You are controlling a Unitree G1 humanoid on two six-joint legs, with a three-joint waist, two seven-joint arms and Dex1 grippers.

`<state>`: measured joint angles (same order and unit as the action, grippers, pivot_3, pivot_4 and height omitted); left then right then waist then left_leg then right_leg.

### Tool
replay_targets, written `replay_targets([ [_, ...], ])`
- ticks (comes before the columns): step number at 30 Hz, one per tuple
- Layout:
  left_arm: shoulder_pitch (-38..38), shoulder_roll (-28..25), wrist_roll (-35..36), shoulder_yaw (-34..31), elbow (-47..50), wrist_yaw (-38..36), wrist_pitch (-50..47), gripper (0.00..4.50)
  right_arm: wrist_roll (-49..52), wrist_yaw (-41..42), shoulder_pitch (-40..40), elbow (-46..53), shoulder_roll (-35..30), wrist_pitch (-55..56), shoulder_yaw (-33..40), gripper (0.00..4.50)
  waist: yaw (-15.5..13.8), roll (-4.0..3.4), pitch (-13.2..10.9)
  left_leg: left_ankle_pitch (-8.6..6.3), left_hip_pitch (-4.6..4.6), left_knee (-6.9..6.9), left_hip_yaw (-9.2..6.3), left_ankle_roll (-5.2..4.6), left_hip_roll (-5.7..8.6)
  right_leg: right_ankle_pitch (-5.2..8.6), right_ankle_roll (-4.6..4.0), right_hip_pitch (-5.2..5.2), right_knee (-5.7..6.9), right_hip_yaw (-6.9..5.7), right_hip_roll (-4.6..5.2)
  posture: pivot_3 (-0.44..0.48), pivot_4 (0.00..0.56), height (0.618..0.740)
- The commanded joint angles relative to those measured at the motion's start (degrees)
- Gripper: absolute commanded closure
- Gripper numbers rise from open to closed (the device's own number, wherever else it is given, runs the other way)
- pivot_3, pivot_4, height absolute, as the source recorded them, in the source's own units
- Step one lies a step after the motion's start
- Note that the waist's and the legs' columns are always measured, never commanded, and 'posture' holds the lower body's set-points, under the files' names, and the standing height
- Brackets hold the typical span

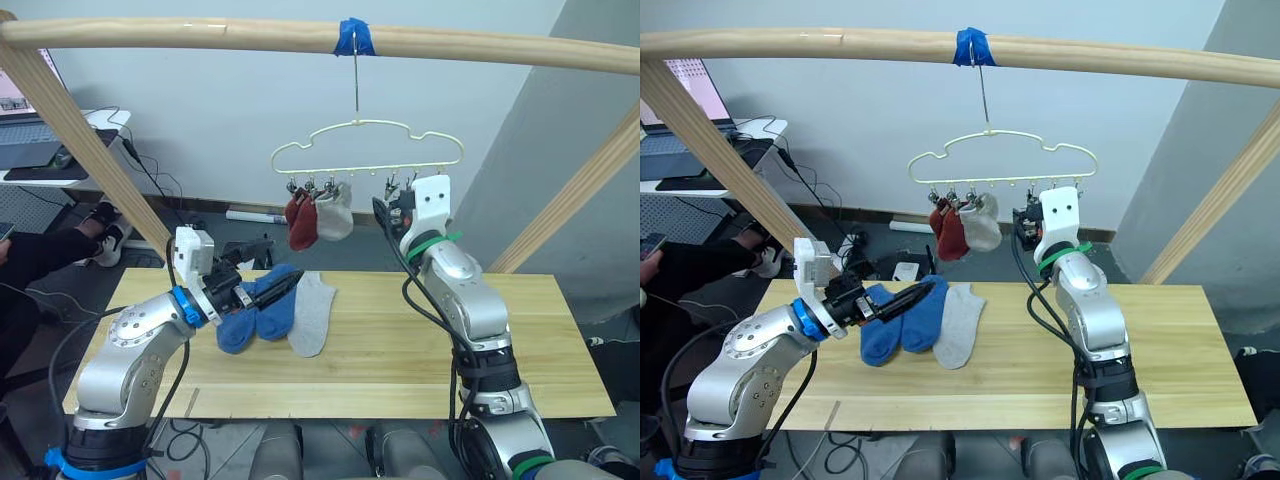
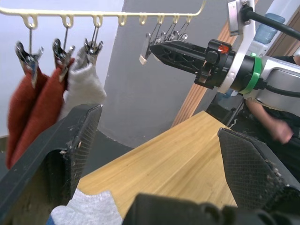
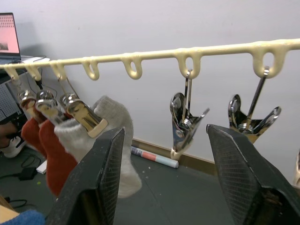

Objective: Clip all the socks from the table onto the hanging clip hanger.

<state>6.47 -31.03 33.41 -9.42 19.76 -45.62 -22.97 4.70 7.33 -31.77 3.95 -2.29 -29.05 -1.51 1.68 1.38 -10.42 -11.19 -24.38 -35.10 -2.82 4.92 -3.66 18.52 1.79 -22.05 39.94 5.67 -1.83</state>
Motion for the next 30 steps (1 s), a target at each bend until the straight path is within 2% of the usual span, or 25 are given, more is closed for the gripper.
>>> replay_targets([
  [1,0.85,0.42,1.55,-1.13,1.61,0.38,0.68,0.0,0.55,-0.43,-2.0,-0.05,0.59,2.03,0.67,1.58,0.0,0.0,0.0,0.0,0.0,0.0,0.0,0.0,0.0,0.0,0.0,-0.01,0.0,0.0,0.0,0.081,0.158,0.74],
  [15,-0.17,0.77,2.96,-0.39,4.22,2.0,-0.36,0.0,0.44,-1.49,-4.55,-3.62,2.71,4.27,0.93,1.58,0.0,-0.02,-0.01,0.0,-0.01,0.02,-0.01,0.0,0.0,0.0,0.0,-0.02,0.01,0.0,0.0,0.093,0.159,0.74],
  [22,-0.14,-0.29,6.31,-2.37,4.26,-0.42,0.02,0.0,0.36,-1.83,-5.78,-5.54,3.03,5.88,0.75,1.58,-0.01,-0.02,-0.01,0.0,-0.01,0.03,-0.01,0.0,-0.01,0.0,0.0,-0.02,0.01,-0.01,0.0,0.096,0.16,0.74],
  [30,-0.87,-0.19,5.97,-2.4,4.58,-0.4,0.73,0.0,0.88,-2.08,-5.87,-6.17,3.49,6.24,1.11,1.58,-0.02,-0.02,-0.01,0.0,-0.01,0.03,-0.01,0.0,0.0,0.0,0.0,-0.03,0.01,-0.01,0.0,0.101,0.156,0.74],
])
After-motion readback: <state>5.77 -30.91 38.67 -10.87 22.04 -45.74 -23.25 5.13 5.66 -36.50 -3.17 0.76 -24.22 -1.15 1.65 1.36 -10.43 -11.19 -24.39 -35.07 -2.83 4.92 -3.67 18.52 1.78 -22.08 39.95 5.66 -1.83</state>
